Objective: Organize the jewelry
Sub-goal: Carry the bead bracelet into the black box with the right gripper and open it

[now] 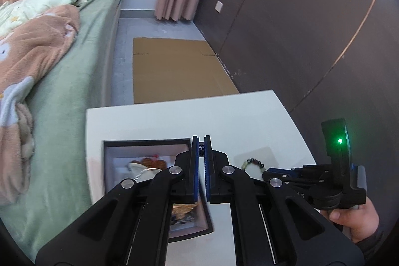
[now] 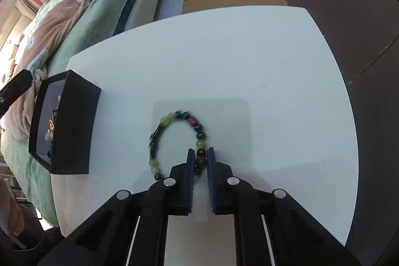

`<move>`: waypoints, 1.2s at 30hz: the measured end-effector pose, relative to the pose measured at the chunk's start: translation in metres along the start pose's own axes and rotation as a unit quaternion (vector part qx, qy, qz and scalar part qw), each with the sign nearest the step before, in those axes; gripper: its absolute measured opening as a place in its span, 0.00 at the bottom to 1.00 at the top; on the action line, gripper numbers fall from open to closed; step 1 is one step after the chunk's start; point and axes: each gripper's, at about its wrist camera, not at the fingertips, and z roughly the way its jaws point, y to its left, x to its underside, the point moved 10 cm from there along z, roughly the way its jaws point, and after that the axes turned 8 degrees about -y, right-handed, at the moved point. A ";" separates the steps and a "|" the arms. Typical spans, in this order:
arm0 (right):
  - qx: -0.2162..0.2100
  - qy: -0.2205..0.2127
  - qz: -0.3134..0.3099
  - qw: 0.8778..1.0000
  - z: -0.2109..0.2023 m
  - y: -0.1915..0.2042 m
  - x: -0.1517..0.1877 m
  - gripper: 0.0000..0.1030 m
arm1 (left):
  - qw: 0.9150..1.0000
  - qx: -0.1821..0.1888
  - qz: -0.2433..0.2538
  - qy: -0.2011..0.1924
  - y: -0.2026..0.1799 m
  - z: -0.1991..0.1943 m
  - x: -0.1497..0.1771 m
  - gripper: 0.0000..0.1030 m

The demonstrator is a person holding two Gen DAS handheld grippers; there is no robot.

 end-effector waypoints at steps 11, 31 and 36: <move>-0.075 -0.088 0.022 0.993 -0.043 0.043 -0.034 0.09 | 0.999 0.015 -0.031 0.001 0.036 -0.024 -0.008 0.05; -0.198 -0.190 0.005 0.962 -0.106 0.131 -0.076 0.09 | 0.996 0.021 -0.086 -0.018 0.071 -0.039 -0.021 0.65; -0.210 -0.190 -0.002 0.959 -0.104 0.147 -0.076 0.09 | 0.995 0.021 -0.092 -0.021 0.073 -0.042 -0.022 0.65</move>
